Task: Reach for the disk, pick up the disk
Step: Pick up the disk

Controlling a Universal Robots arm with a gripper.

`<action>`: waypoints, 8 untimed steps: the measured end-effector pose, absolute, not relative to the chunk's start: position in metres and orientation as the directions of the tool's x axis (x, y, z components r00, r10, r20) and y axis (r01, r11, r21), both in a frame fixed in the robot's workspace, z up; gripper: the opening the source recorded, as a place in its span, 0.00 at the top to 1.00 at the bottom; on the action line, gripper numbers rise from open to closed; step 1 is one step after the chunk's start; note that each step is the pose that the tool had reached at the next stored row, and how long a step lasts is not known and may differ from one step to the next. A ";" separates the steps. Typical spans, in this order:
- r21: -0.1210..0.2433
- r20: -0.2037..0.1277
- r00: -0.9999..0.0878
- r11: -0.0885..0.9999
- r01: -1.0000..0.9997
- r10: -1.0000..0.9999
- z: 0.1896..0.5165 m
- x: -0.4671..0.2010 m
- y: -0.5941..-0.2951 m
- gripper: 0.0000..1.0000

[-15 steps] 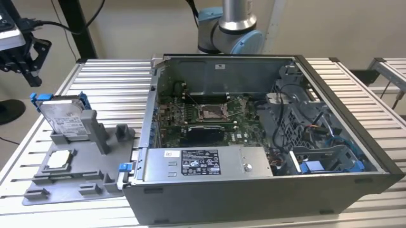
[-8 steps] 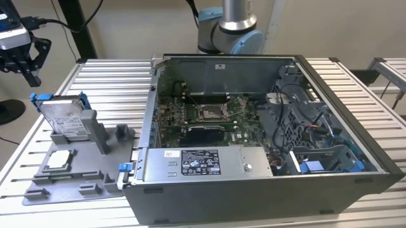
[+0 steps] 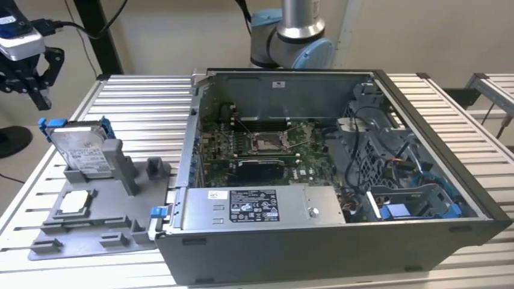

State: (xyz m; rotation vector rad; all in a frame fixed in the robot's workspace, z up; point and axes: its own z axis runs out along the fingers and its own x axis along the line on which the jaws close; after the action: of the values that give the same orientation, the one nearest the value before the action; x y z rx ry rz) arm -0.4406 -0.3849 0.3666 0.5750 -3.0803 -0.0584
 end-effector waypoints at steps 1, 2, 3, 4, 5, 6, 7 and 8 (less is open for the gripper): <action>0.038 0.001 -0.928 0.927 -0.372 -0.373 0.367 -0.441 -0.385 1.00; 0.038 0.001 -0.923 0.922 -0.384 -0.385 0.367 -0.441 -0.385 1.00; 0.038 0.001 -0.918 0.917 -0.397 -0.397 0.367 -0.441 -0.385 1.00; 0.038 0.001 -0.912 0.912 -0.409 -0.409 0.367 -0.441 -0.385 1.00; 0.038 0.001 -0.907 0.906 -0.421 -0.421 0.367 -0.441 -0.385 1.00; 0.038 0.001 -0.902 0.901 -0.432 -0.432 0.367 -0.441 -0.385 1.00; 0.038 0.001 -0.896 0.896 -0.443 -0.444 0.367 -0.441 -0.385 1.00; 0.038 0.001 -0.891 0.890 -0.455 -0.455 0.367 -0.441 -0.385 1.00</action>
State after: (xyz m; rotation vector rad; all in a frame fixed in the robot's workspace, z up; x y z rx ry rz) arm -0.4406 -0.3849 0.3666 0.7327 -3.0447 -0.0576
